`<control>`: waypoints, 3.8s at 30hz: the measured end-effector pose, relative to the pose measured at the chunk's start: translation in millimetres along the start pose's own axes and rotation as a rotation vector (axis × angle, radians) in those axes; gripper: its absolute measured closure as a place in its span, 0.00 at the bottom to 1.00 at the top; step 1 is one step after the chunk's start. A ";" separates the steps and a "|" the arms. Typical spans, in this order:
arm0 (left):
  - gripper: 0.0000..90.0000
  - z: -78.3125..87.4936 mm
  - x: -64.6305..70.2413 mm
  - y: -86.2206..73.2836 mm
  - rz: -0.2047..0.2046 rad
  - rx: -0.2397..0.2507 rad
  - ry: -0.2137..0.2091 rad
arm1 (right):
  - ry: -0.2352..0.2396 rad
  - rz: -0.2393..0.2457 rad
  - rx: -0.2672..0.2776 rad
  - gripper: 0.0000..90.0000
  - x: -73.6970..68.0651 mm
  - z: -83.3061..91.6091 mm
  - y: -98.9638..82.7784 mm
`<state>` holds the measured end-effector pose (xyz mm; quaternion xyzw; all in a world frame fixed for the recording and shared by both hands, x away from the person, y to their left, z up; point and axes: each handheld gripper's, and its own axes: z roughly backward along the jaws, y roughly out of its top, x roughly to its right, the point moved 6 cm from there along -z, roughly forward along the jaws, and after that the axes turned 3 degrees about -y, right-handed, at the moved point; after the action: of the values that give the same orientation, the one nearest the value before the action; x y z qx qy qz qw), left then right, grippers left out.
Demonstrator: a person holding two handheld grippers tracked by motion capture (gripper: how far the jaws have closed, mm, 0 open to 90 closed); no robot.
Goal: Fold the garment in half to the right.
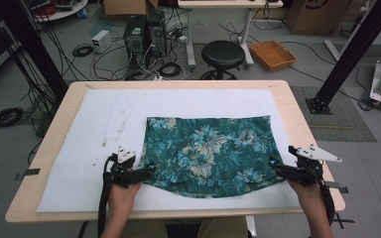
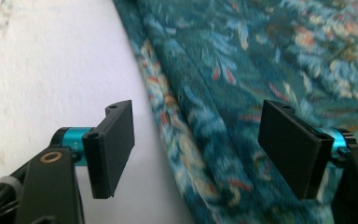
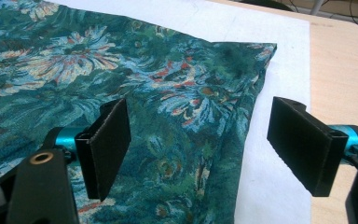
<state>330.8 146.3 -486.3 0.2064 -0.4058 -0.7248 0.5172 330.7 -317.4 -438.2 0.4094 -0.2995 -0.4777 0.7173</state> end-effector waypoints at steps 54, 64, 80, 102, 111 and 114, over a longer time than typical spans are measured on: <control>0.97 17.9 0.7 -17.4 0.083 0.023 -0.132 | 0.393 0.185 -0.043 0.24 -219.4 -174.9 135.7; 0.97 18.3 0.7 -17.8 0.088 0.026 -0.145 | 0.394 0.234 -0.137 0.30 -272.3 -234.5 135.5; 0.97 18.2 -0.7 -18.2 0.103 0.020 -0.162 | 0.386 0.341 -0.304 0.77 -309.7 -286.2 121.4; 0.97 44.5 0.8 7.1 0.122 0.147 -0.248 | 0.469 0.255 -0.168 0.99 -297.6 -251.6 156.4; 0.97 50.9 18.6 46.0 0.061 0.189 -0.328 | 0.456 0.197 -0.097 0.99 -264.4 -230.3 172.8; 0.97 50.2 26.6 56.4 0.050 0.194 -0.367 | 0.446 0.174 -0.082 0.98 -251.4 -224.3 175.2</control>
<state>317.4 133.1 -408.5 0.1096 -0.5660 -0.6946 0.4303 500.4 20.7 -403.7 0.4478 -0.1484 -0.3237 0.8202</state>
